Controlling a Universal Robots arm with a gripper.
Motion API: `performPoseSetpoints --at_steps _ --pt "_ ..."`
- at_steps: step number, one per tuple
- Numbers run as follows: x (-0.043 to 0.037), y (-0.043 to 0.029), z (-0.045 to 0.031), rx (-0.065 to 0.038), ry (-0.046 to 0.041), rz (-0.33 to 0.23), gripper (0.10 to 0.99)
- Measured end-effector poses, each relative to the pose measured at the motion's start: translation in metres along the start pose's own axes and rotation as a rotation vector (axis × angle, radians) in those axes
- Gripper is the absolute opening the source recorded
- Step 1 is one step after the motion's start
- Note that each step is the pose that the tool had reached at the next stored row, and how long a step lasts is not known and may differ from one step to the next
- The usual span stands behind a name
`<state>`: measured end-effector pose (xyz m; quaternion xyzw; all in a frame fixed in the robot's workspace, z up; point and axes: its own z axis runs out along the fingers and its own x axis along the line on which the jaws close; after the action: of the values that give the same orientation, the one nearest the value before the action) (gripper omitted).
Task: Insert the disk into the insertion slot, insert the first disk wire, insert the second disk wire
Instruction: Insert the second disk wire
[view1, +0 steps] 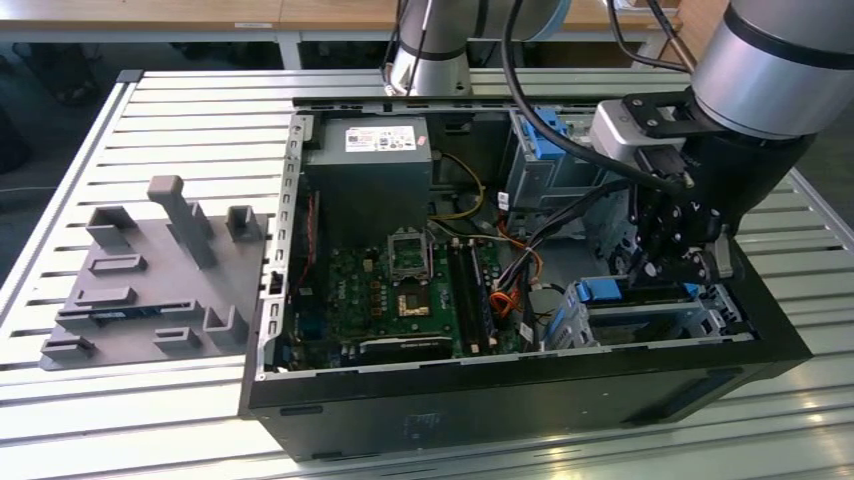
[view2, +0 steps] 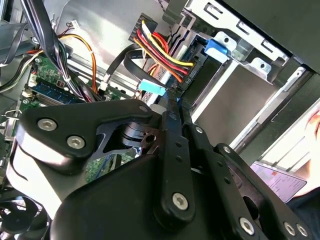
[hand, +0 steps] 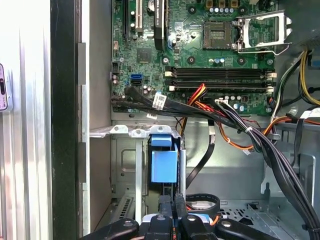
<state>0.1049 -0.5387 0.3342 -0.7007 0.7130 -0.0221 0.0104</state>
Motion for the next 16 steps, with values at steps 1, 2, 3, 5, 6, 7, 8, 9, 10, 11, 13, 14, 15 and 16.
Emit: performPoseSetpoints --at_steps 1,2,3,5,6,7,8,9,10,11,13,14,15,16 --pt "0.0000 0.0000 0.0002 0.000 -0.0002 -0.002 0.145" --pt "0.0000 0.0000 0.0003 0.000 -0.0005 -0.007 0.145" --pt "0.0000 -0.0001 0.0005 0.000 -0.0011 -0.012 0.145" --pt "-0.0001 -0.0001 0.0007 0.000 -0.0019 -0.019 0.145" --pt "-0.0001 -0.0001 0.0008 0.000 -0.0018 -0.019 0.145" --pt "-0.0001 -0.0001 0.0008 0.000 -0.0018 -0.019 0.145" --pt "-0.0001 -0.0001 0.0009 0.000 -0.0018 -0.019 0.145" --pt "0.0000 -0.0001 0.0010 0.000 -0.0018 -0.019 0.145" --pt "-0.0001 -0.0001 0.0012 0.000 -0.0019 -0.019 0.145" --pt "-0.0001 -0.0001 0.0013 0.000 -0.0019 -0.019 0.145" --pt "-0.0001 -0.0003 0.0015 0.000 -0.0018 -0.018 0.145" --pt "-0.0001 -0.0004 0.0016 0.000 -0.0018 -0.018 0.145" --pt "-0.0001 -0.0004 0.0018 0.000 -0.0018 -0.017 0.145" --pt "-0.0001 -0.0004 0.0020 0.000 -0.0018 -0.017 0.145"
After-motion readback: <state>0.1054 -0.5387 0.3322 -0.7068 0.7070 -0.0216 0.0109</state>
